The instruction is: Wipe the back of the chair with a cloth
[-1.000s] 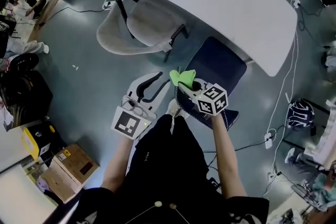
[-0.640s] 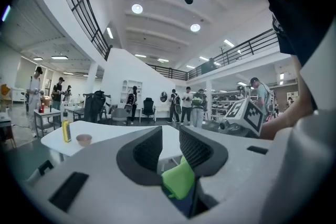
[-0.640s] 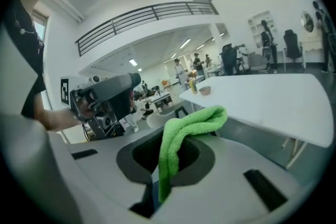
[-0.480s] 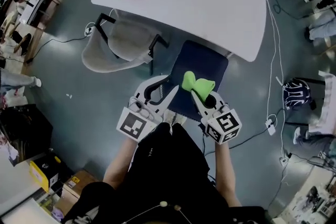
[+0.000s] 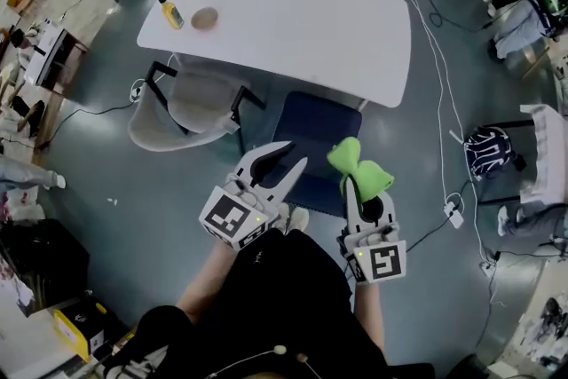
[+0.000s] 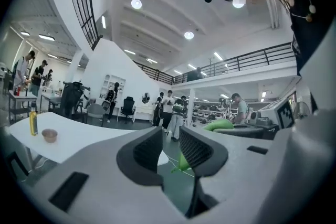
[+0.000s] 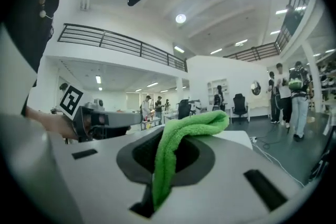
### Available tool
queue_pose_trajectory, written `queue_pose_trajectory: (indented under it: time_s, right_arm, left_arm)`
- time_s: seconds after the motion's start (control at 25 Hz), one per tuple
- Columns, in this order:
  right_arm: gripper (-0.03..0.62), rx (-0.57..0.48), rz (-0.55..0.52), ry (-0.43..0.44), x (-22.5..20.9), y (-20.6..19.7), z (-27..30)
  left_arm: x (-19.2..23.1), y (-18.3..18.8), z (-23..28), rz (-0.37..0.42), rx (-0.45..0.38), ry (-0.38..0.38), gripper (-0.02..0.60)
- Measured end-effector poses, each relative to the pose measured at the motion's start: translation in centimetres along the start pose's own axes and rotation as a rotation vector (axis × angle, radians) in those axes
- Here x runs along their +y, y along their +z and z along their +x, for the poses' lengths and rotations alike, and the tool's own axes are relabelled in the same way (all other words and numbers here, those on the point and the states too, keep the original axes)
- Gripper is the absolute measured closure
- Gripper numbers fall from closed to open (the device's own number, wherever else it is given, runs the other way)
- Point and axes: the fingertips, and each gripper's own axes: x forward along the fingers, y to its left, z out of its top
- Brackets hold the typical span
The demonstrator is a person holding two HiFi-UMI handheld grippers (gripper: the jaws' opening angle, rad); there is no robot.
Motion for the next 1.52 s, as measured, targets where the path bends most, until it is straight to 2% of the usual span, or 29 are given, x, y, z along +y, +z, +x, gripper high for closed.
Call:
queue_pose_trajectory:
  time_s: [0.12, 0.28, 0.48, 0.92, 1.16, 1.52]
  right_arm:
    - [0.574, -0.083, 0.008, -0.06, -0.3, 1.7, -1.9]
    - [0.574, -0.183, 0.029, -0.101, -0.1, 3.8, -3.7]
    - [0.574, -0.258, 0.029, -0.113, 0.8, 5.0, -5.0]
    - [0.576, -0.243, 0.041, -0.108, 0.4, 4.2, -4.1]
    - [0.576, -0.245, 0.048, -0.096, -0.6, 3.8, -3.6]
    - [0.576, -0.223, 0.049, -0.077, -0.7, 2.9, -2.2]
  left_arm:
    - [-2.3, 0.6, 0.7, 0.0, -0.01, -0.042, 0.486]
    - [-4.3, 1.8, 0.9, 0.013, -0.032, -0.076, 0.562]
    - [-5.8, 2.6, 0.7, 0.017, -0.057, -0.102, 0.577]
    - [-5.1, 2.4, 0.1, 0.02, -0.083, -0.06, 0.577]
    - [-3.5, 1.4, 0.7, 0.063, -0.066, 0.006, 0.577]
    - [-2.0, -0.3, 1.8, 0.061, -0.027, 0.01, 0.577]
